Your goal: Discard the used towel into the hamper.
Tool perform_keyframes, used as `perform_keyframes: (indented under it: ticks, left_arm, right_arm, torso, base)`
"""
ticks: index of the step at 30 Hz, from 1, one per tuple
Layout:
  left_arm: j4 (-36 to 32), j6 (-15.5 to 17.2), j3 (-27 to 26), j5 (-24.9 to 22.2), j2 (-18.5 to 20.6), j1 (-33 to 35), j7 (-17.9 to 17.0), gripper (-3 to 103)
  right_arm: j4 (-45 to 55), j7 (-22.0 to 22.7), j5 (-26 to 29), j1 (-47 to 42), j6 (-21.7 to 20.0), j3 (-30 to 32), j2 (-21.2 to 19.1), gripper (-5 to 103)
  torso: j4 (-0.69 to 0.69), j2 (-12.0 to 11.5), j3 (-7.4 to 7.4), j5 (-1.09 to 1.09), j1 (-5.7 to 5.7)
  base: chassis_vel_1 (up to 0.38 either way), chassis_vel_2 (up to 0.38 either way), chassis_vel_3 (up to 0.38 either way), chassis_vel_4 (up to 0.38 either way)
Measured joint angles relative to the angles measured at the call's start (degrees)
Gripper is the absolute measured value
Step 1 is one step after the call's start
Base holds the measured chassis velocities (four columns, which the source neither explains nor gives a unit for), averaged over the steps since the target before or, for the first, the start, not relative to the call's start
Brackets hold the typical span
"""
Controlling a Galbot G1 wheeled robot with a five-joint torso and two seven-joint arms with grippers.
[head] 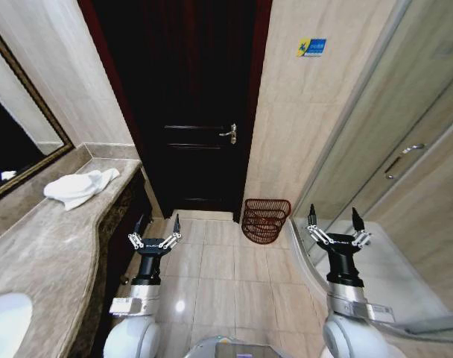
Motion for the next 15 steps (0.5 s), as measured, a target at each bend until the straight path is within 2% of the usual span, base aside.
perform_keyframes:
  ticks: [9,15]
  left_arm:
    - [0.01,-0.02,-0.13,-0.83,0.05,-0.30,0.00,100]
    - [-0.44,0.03,0.06,-2.92,-0.01,-0.35,0.59,100]
  right_arm:
    - [-0.23,1.16,-0.02,0.26,0.83,-0.07,0.07,100]
    - [-0.37,1.42,0.44,0.27,1.54,-0.04,0.04,100]
  torso:
    - [-0.01,-0.01,0.00,-0.02,0.01]
    - [0.02,-0.01,0.00,0.02,0.00]
  base:
    - [-0.188,0.196,0.185,-0.190]
    - [-0.074,0.083,0.042,-0.063]
